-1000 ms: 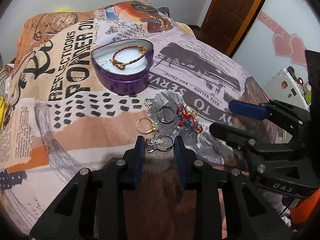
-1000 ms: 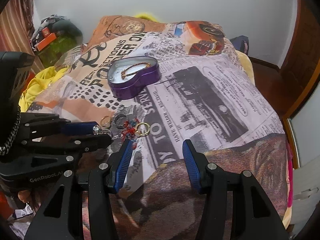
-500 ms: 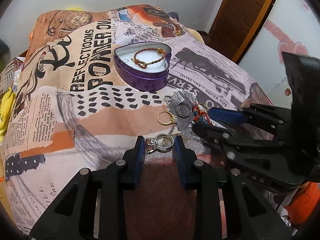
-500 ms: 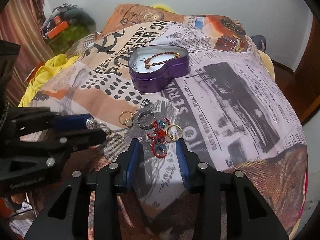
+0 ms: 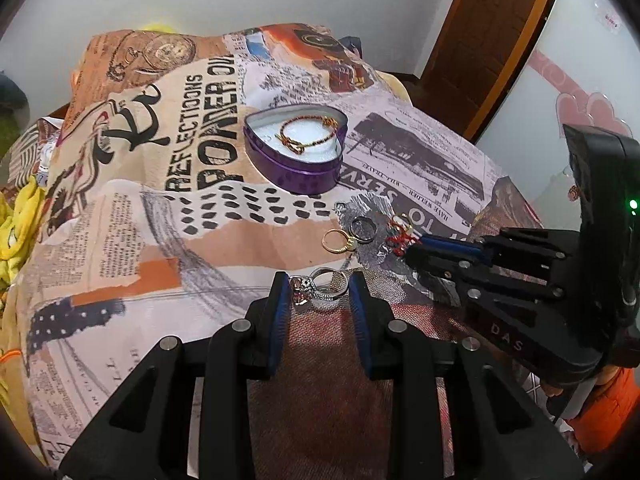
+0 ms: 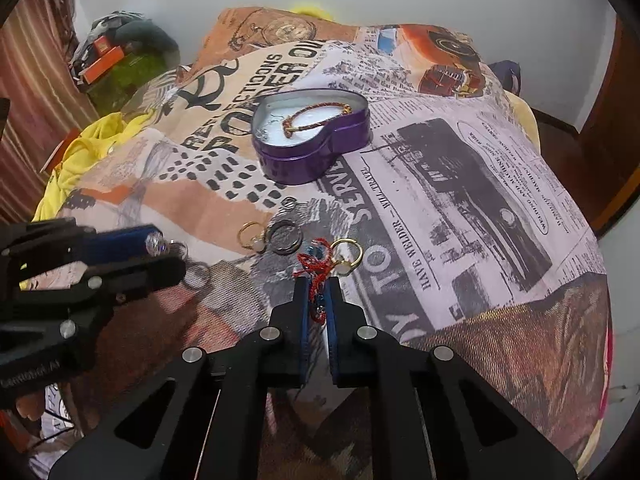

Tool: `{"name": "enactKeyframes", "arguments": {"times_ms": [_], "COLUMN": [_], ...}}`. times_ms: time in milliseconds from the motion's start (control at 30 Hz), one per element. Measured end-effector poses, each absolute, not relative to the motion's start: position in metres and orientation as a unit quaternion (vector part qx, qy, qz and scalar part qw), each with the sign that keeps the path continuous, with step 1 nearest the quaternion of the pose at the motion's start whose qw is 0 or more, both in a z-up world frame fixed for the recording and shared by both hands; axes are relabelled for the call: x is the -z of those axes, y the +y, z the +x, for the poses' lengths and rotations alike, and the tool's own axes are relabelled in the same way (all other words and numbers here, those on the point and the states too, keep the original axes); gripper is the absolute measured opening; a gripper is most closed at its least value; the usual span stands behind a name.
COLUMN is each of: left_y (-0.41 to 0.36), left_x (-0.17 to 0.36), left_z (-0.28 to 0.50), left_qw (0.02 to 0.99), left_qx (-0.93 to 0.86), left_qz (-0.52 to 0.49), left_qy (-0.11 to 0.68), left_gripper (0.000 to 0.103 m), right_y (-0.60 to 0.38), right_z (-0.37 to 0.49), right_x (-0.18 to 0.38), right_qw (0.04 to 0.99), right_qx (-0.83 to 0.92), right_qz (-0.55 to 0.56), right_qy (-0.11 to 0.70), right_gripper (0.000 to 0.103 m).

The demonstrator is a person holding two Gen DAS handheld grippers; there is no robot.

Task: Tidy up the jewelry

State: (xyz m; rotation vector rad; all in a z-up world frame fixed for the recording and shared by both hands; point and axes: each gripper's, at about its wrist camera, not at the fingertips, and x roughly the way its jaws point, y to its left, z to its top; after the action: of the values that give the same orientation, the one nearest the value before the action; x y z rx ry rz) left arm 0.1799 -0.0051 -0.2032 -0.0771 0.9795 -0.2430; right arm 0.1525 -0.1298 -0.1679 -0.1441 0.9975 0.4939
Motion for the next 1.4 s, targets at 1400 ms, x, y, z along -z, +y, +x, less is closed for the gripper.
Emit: {"name": "enactKeyframes", "arguments": {"times_ms": [1400], "left_y": [0.012], "left_x": [0.151], "left_z": [0.224], "left_qw": [0.91], "left_qx": [0.094], "left_qz": [-0.028], "left_qy": [0.403], "left_gripper": [0.029], "right_y": [-0.125], "right_z": [0.179], "right_x": [0.079], "right_qw": [0.904], "right_qx": [-0.236], "right_qz": [-0.051], "right_qy": [0.351], "right_gripper": [0.007]}}
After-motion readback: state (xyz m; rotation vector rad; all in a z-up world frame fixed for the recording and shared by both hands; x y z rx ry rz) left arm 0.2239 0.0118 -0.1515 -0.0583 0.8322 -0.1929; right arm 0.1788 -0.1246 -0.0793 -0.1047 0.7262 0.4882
